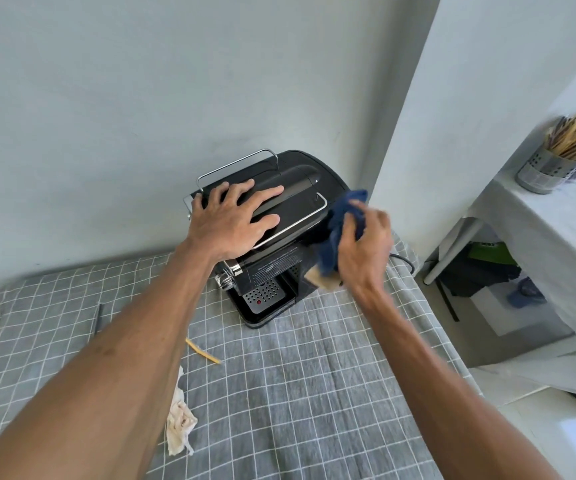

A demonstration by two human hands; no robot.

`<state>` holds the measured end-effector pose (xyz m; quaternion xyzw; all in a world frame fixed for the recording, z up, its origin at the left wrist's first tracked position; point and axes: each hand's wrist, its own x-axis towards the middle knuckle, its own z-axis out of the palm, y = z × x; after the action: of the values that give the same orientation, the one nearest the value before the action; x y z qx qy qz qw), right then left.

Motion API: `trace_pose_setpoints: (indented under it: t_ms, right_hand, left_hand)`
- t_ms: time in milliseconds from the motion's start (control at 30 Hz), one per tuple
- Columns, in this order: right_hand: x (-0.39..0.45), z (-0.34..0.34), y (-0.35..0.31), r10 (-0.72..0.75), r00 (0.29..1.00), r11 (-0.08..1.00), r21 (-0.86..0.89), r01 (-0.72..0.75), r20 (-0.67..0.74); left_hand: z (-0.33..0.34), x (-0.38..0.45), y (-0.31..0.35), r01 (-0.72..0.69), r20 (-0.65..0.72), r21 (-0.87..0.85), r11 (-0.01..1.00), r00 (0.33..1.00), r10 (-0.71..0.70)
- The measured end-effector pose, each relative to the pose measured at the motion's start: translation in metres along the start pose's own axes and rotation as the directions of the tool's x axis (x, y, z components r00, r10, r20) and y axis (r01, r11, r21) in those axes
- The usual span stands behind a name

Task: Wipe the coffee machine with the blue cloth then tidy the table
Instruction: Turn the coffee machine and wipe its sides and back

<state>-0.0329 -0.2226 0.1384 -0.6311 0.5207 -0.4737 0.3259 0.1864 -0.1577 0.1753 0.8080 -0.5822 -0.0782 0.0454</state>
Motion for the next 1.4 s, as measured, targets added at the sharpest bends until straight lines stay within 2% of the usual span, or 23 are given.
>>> trace_pose_setpoints:
  t_ms: [33,67,100,167,233,267,400,433,533,567,633,700,767,833,867,933,1000,1033,1067,1133,1200,1300,1400]
  right_hand:
    - [0.014,-0.007,-0.008,-0.022,0.998,0.998,0.053,0.025,-0.057]
    - [0.027,-0.012,-0.018,-0.109,0.992,0.990,0.083,0.114,-0.062]
    - [0.038,-0.013,-0.030,-0.226,0.974,0.971,0.078,0.225,0.000]
    - [0.059,-0.009,-0.050,-0.407,0.867,0.895,-0.064,0.442,0.287]
    - [0.072,0.002,-0.065,-0.355,0.742,0.771,-0.271,0.576,0.568]
    - [0.076,0.007,-0.069,-0.292,0.707,0.718,-0.341,0.607,0.644]
    - [0.094,0.003,-0.073,-0.126,0.575,0.675,-0.355,0.647,0.808]
    - [0.097,0.002,-0.073,-0.115,0.587,0.683,-0.365,0.633,0.801]
    - [0.094,0.011,-0.067,-0.195,0.724,0.751,-0.374,0.544,0.661]
    - [0.088,0.015,-0.066,-0.234,0.744,0.761,-0.358,0.541,0.626]
    - [0.081,0.014,-0.060,-0.278,0.690,0.753,-0.294,0.589,0.669]
    - [0.088,0.009,-0.059,-0.242,0.627,0.773,-0.243,0.585,0.740]
    - [0.095,0.011,-0.060,-0.204,0.663,0.793,-0.275,0.543,0.720]
    - [0.089,0.021,-0.060,-0.255,0.725,0.782,-0.304,0.543,0.640]
    - [0.083,0.024,-0.060,-0.278,0.727,0.783,-0.290,0.550,0.627]
    - [0.082,0.015,-0.059,-0.263,0.672,0.790,-0.245,0.562,0.692]
    - [0.096,0.007,-0.066,-0.149,0.619,0.792,-0.282,0.542,0.771]
    - [0.102,0.009,-0.072,-0.104,0.618,0.773,-0.327,0.543,0.780]
    - [0.103,0.014,-0.076,-0.098,0.632,0.746,-0.363,0.558,0.769]
    - [0.089,0.025,-0.079,-0.179,0.679,0.734,-0.363,0.575,0.712]
    - [0.072,0.023,-0.067,-0.288,0.687,0.785,-0.246,0.568,0.667]
    - [0.066,0.003,-0.045,-0.374,0.694,0.847,-0.078,0.525,0.615]
    - [0.055,0.001,-0.034,-0.399,0.764,0.885,-0.004,0.466,0.507]
  left_hand:
    - [0.001,0.000,0.000,-0.002,-0.001,-0.006,1.000,1.000,0.002]
    - [0.002,0.001,0.000,-0.002,-0.007,-0.006,1.000,1.000,0.001]
    - [0.002,0.001,-0.001,0.000,-0.014,0.001,1.000,1.000,0.000]
    - [0.004,0.002,-0.002,-0.004,-0.027,0.008,1.000,1.000,0.004]
    - [0.005,0.003,-0.002,0.003,-0.048,-0.002,1.000,0.999,-0.003]
    - [0.004,0.003,-0.002,0.013,-0.054,-0.009,1.000,0.998,-0.013]
    - [0.006,0.004,-0.001,0.028,-0.063,0.004,1.000,0.998,-0.027]
    - [0.006,0.004,-0.001,0.022,-0.064,0.004,1.000,0.998,-0.022]
    - [0.006,0.005,-0.001,0.021,-0.071,0.003,1.000,0.997,-0.020]
    - [0.006,0.005,-0.002,0.023,-0.068,0.004,1.000,0.997,-0.022]
    - [0.007,0.004,-0.002,0.023,-0.066,0.011,1.000,0.998,-0.022]
    - [0.007,0.004,-0.001,0.019,-0.069,0.014,1.000,0.997,-0.018]
    - [0.007,0.004,0.000,0.018,-0.067,0.008,1.000,0.998,-0.018]
    - [0.006,0.005,-0.001,0.031,-0.067,0.009,0.999,0.997,-0.030]
    - [0.005,0.005,-0.002,0.036,-0.067,0.006,0.999,0.997,-0.036]
    - [0.007,0.005,-0.002,0.032,-0.075,0.011,0.999,0.997,-0.032]
    - [0.008,0.005,-0.002,0.023,-0.081,0.012,1.000,0.996,-0.022]
    - [0.008,0.005,-0.002,0.023,-0.082,0.006,1.000,0.996,-0.022]
    - [0.008,0.006,-0.003,0.024,-0.083,0.000,1.000,0.996,-0.024]
    - [0.009,0.007,-0.005,0.033,-0.086,-0.003,0.999,0.996,-0.034]
    - [0.009,0.007,-0.006,0.039,-0.080,0.001,0.999,0.996,-0.039]
    - [0.010,0.007,-0.004,0.043,-0.081,0.013,0.999,0.996,-0.042]
    - [0.008,0.007,-0.002,0.052,-0.081,0.008,0.999,0.995,-0.051]
